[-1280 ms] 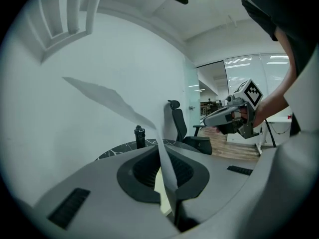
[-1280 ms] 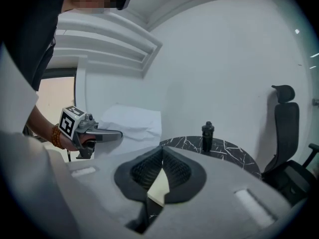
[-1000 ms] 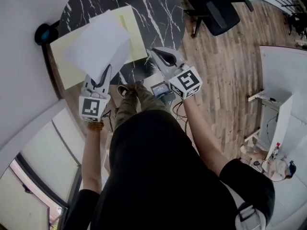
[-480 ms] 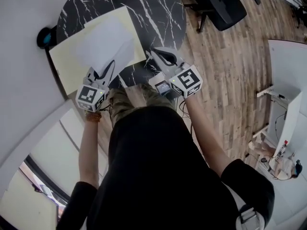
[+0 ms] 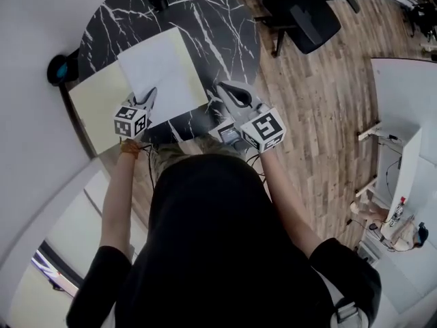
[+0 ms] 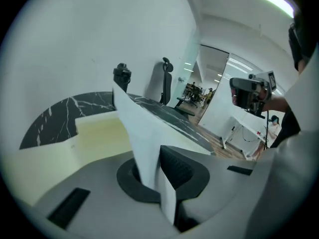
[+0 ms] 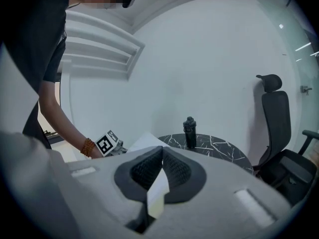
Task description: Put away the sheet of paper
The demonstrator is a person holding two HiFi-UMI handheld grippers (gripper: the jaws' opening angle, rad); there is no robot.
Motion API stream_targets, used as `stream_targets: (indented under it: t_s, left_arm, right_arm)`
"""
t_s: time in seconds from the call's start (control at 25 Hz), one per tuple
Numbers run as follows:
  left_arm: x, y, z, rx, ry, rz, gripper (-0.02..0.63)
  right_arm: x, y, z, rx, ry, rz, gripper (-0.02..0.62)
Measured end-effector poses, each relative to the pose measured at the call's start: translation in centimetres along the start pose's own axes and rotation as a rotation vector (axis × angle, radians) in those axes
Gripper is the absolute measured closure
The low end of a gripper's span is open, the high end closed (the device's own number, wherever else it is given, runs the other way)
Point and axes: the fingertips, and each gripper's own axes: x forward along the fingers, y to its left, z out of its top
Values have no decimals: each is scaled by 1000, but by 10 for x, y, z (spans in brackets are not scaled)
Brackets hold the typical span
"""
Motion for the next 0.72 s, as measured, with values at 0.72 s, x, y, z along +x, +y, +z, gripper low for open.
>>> stream_targets:
  t_s: [0.72]
  left_arm:
    - [28,74,-60,-257,140,101,600]
  right_arm:
    - [3,14,-12,-43,97,-14,597]
